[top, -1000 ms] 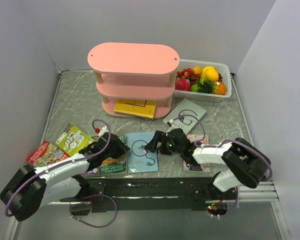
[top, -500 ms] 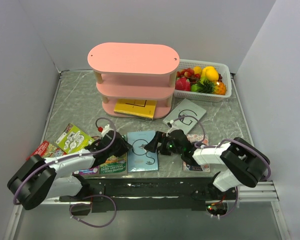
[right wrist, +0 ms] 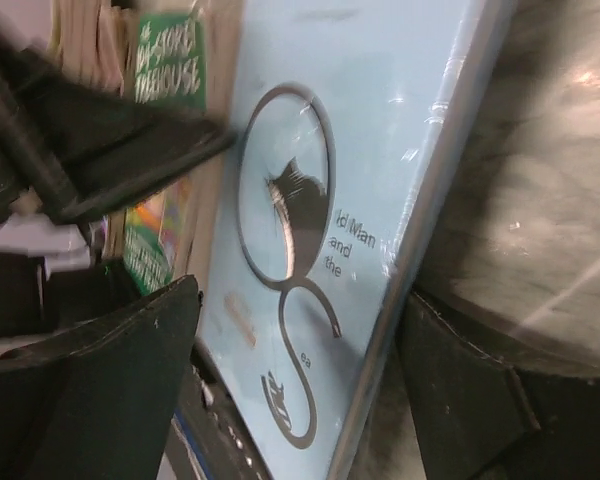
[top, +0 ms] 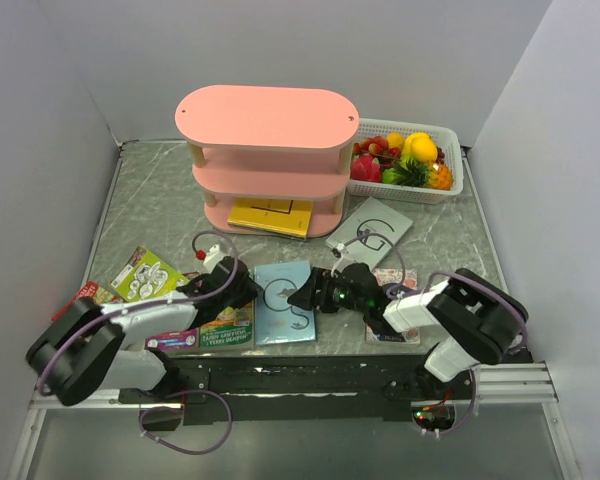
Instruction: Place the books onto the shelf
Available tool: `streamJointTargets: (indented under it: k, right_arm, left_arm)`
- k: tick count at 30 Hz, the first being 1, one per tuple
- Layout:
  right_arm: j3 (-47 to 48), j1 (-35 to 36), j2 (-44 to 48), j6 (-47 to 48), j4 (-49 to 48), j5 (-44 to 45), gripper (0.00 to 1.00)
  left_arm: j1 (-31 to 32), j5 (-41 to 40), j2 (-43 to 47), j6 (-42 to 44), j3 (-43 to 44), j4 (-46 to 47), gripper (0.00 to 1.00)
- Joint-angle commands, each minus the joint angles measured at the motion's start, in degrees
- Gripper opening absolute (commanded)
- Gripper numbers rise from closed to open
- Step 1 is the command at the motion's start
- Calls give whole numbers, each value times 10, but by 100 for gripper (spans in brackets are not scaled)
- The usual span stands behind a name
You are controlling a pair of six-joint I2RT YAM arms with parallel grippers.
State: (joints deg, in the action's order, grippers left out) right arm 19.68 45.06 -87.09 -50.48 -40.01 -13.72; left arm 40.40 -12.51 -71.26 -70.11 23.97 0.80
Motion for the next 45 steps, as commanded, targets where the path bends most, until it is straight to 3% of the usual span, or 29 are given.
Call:
streamJointTargets:
  k: [1, 5, 7, 8, 10, 11, 16, 17, 18, 21, 25, 26, 28, 34, 40, 43, 45]
  right_arm:
    - [-42, 15, -64, -10, -30, -132, 82]
    - [-56, 14, -65, -26, -98, -160, 79]
    - [-61, 14, -56, -25, -104, -159, 69]
    - [-66, 14, -53, -25, -104, -160, 55]
    - [-75, 14, -33, -26, -111, -157, 39]
    - [-84, 13, -22, -23, -109, -154, 28]
    - [-90, 11, 80, -6, -68, -170, 16]
    - [-88, 11, 97, 2, -41, -173, 5]
    - [-86, 11, 133, 6, -29, -181, 0]
    - [-69, 7, 204, 25, 29, -206, 0]
    - [-26, -14, 276, 39, 106, -308, 0]
    - [-10, -21, 283, 33, 111, -335, 0]
    - [5, -41, 294, 15, 114, -404, 0]
    - [63, -60, 284, -44, 85, -514, 0]
    - [76, -53, 265, -101, 16, -604, 0]
    - [97, -46, 271, -70, 54, -620, 0]
    - [107, -45, 283, -41, 125, -620, 0]
  left_arm:
    - [-1, 25, -113, 31, -44, -38, 27]
    - [19, 39, -162, 23, -50, 9, 25]
    - [20, 43, -165, 17, -55, 17, 25]
    - [21, 43, -158, 16, -57, 18, 25]
    - [21, 40, -143, 16, -55, 9, 26]
    - [20, 37, -118, 17, -53, 2, 27]
    - [20, 15, 20, 24, -28, -93, 37]
    - [20, 10, 76, 25, -17, -107, 42]
    - [20, 7, 104, 26, -12, -119, 45]
    - [19, 3, 210, 42, 8, -163, 54]
    - [14, 25, 339, 79, 22, -190, 64]
    - [13, 39, 357, 81, 25, -201, 74]
    - [13, 54, 404, 90, 29, -210, 83]
    - [12, 121, 509, 123, 7, -171, 88]
    - [12, 213, 548, 143, -15, -95, 87]
    - [12, 251, 546, 150, -23, -56, 84]
    - [13, 265, 544, 157, -24, -40, 76]
